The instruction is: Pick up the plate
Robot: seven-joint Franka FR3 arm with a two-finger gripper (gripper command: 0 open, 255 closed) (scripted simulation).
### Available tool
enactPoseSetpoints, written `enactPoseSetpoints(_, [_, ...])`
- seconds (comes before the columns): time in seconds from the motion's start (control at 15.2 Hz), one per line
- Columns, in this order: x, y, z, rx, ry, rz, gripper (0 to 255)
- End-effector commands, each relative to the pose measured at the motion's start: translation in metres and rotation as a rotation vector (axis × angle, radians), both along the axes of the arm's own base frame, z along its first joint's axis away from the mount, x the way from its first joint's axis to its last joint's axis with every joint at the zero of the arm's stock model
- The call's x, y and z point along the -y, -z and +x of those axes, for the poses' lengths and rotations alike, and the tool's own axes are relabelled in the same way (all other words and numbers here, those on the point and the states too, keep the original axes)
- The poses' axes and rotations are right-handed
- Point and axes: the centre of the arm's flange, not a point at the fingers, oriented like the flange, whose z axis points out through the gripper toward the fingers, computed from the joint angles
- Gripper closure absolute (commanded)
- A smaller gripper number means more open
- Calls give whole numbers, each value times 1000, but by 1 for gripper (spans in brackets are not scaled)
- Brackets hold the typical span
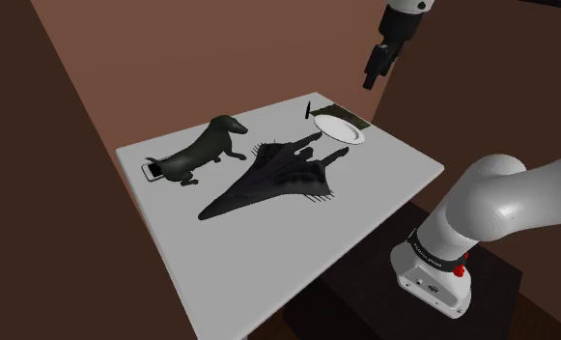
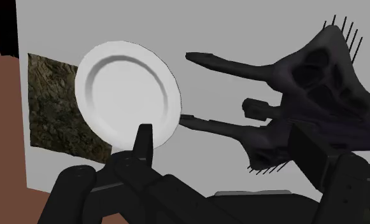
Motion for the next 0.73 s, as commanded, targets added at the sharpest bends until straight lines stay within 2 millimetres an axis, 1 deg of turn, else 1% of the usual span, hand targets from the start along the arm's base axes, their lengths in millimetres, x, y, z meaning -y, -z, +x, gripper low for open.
enactPoseSetpoints(0.0, [0, 0, 0, 0, 0, 0, 0])
enactPoseSetpoints(0.2, [-32, 38, 19, 2, 35, -154, 0])
enactPoseSetpoints(0.33, [-50, 66, 33, 3, 59, -256, 0])
enactPoseSetpoints(0.53, [-71, 111, 53, 5, 94, -410, 0])
enactPoseSetpoints(0.66, [-80, 142, 68, 6, 118, -512, 0])
